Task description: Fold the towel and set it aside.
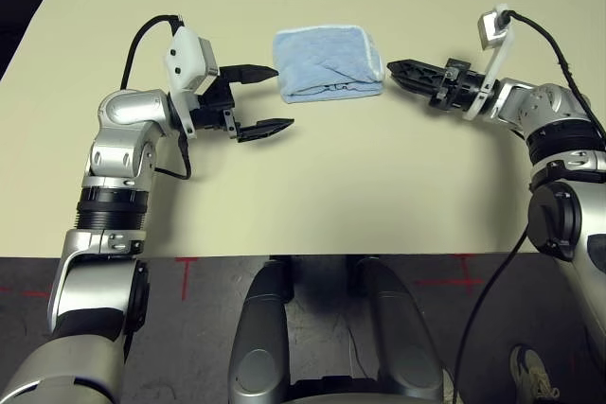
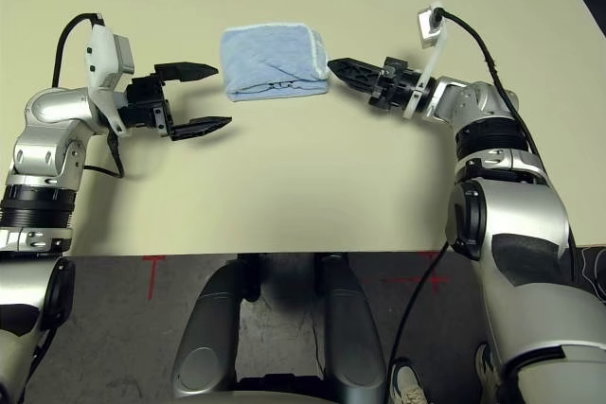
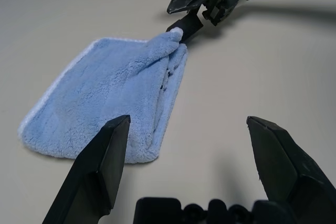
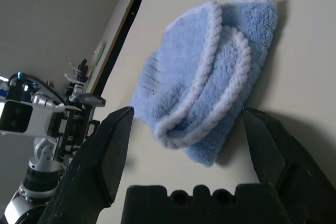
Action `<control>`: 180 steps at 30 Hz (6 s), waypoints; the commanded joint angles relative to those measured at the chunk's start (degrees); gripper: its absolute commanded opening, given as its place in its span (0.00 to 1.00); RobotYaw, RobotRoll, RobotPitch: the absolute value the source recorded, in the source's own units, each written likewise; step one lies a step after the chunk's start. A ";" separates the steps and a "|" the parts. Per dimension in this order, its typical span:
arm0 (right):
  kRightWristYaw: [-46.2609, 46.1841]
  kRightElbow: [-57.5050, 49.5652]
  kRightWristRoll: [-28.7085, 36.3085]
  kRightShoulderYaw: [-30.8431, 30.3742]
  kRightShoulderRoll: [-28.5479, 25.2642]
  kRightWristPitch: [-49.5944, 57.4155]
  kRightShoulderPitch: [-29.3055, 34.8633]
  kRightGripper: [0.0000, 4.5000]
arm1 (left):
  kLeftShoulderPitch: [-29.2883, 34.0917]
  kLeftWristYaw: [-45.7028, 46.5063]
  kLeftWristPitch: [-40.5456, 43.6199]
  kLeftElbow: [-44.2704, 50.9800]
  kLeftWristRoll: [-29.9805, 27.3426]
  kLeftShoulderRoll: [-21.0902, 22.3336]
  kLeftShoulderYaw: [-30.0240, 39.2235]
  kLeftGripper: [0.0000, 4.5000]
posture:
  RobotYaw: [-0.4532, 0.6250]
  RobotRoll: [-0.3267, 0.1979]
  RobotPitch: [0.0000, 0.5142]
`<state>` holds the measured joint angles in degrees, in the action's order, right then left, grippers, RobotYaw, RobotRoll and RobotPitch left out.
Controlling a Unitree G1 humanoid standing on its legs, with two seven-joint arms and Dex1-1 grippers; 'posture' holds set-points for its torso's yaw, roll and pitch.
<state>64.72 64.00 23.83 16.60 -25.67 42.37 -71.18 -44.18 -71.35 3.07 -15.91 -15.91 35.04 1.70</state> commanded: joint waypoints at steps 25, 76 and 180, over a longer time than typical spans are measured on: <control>-10.00 1.17 0.79 2.31 4.14 5.65 -3.09 0.36 | 1.08 0.60 0.11 3.11 -0.70 0.35 -1.51 1.00 | 0.50 0.62 0.59; -43.79 9.42 4.36 18.20 0.92 -54.83 -4.40 0.01 | 2.07 9.14 4.44 1.98 -1.68 -2.51 0.19 1.00 | 0.43 0.62 0.55; -60.27 -20.97 16.18 18.85 12.55 -27.22 9.81 0.38 | -4.70 10.90 2.40 -1.55 -1.81 -0.96 0.49 1.00 | 0.41 0.62 0.62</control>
<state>5.42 45.46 39.39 35.46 -13.19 13.74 -63.21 -48.89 -59.62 6.21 -16.90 -18.16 34.27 3.04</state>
